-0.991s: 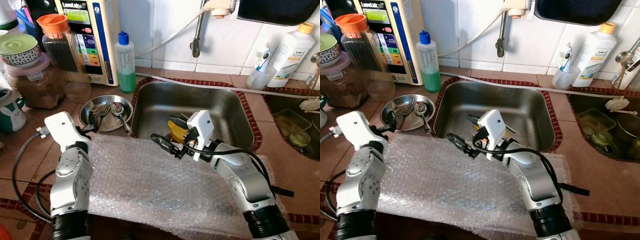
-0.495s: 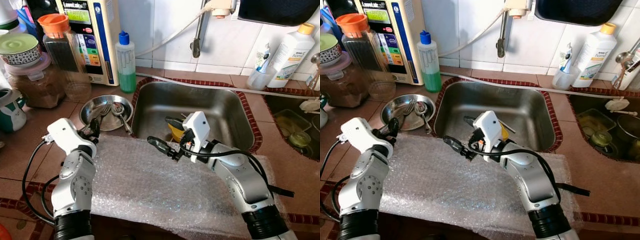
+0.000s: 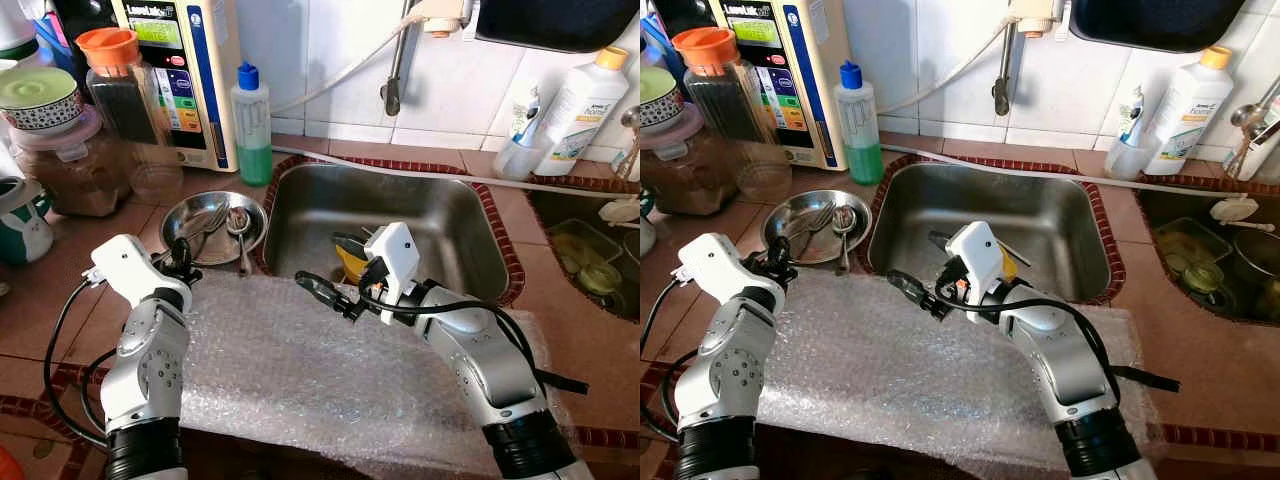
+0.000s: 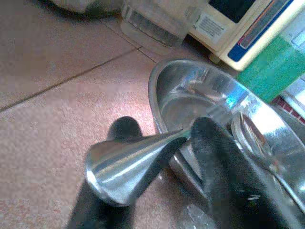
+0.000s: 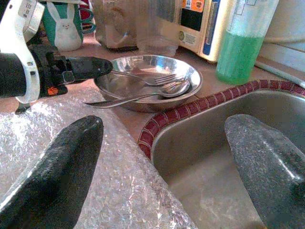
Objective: Kitchen organization
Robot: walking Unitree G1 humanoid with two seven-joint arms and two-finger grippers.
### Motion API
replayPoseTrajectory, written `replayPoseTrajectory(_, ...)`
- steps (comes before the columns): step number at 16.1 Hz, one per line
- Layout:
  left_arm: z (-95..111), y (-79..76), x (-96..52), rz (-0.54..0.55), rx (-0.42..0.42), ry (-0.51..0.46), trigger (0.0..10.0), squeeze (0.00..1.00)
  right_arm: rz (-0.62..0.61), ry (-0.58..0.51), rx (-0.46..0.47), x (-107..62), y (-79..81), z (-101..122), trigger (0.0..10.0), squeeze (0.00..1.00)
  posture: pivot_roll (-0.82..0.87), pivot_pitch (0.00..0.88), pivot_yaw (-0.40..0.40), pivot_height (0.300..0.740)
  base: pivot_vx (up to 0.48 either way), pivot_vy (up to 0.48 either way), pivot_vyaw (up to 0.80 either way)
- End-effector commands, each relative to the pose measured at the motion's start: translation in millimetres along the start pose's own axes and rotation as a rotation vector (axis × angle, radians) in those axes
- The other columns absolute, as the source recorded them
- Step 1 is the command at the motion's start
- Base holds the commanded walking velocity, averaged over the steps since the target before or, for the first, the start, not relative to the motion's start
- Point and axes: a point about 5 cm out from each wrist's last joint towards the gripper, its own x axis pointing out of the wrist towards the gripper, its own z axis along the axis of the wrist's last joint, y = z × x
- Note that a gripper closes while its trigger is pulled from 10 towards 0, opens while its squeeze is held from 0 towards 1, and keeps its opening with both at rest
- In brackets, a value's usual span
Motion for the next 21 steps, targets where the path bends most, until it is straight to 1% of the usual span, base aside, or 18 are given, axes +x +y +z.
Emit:
replayPoseTrajectory(1, 5, 0.3, 0.6, 0.015, 0.007, -0.023, 0.0, 0.0, -0.008, 0.004, -0.007, -1.6, -1.6, 0, 10.0, 0.0, 0.08, 0.027, 0.0, 0.74, 0.0, 0.0, 0.0)
replayPoseTrajectory(3, 7, 1.0, 1.0, 0.028, -0.007, -0.025, 0.0, 0.0, -0.011, 0.003, -0.007, -1.4, -1.8, 0, 10.0, 0.0, 0.08, 0.026, 0.001, 0.74, 0.0, 0.0, 0.0)
replayPoseTrajectory(5, 17, -0.6, 1.6, 0.03, 0.027, -0.076, 0.0, 0.0, -0.016, 0.004, -0.01, -2.1, -3.3, 0, 10.0, 0.0, 0.08, 0.026, 0.001, 0.74, 0.0, 0.0, 0.0)
replayPoseTrajectory(8, 22, 0.4, 1.4, 0.058, 0.036, -0.095, 0.0, 0.0, -0.02, 0.003, -0.012, -2.1, -3.7, 0, 10.0, 0.0, 0.08, 0.026, 0.002, 0.74, 0.0, 0.0, 0.0)
replayPoseTrajectory(9, 27, -0.5, 1.5, 0.067, 0.054, -0.117, 0.0, 0.0, -0.021, 0.006, -0.015, -3.3, -4.3, -1, 10.0, 0.0, 0.08, 0.027, 0.003, 0.74, 0.0, 0.0, 0.0)
replayPoseTrajectory(12, 32, -3.8, 2.0, 0.053, 0.068, -0.141, 0.0, 0.0, -0.027, 0.006, -0.018, -3.0, -5.3, 0, 10.0, 0.0, 0.08, 0.027, 0.003, 0.74, 0.0, 0.0, 0.0)
replayPoseTrajectory(13, 33, -5.4, 1.5, 0.047, 0.074, -0.148, 0.0, 0.0, -0.027, 0.005, -0.018, -2.7, -5.3, 0, 10.0, 0.0, 0.08, 0.027, 0.003, 0.74, 0.0, 0.0, 0.0)
replayPoseTrajectory(15, 39, -10.0, 0.1, 0.011, 0.15, -0.198, 0.0, 0.0, -0.028, 0.005, -0.019, -2.4, -4.9, 0, 10.0, 0.0, 0.08, 0.027, 0.004, 0.74, 0.0, 0.0, 0.0)
replayPoseTrajectory(19, 41, -14.2, -0.6, -0.01, 0.153, -0.211, 0.0, 0.0, -0.03, 0.006, -0.021, -2.3, -5.3, 0, 10.0, 0.0, 0.08, 0.025, 0.005, 0.74, 0.0, 0.0, 0.0)
replayPoseTrajectory(21, 47, -24.5, -2.6, -0.091, 0.138, -0.255, 0.0, 0.0, -0.038, 0.006, -0.023, -2.1, -6.5, 0, 10.0, 0.0, 0.08, 0.025, 0.005, 0.74, 0.0, 0.0, 0.0)
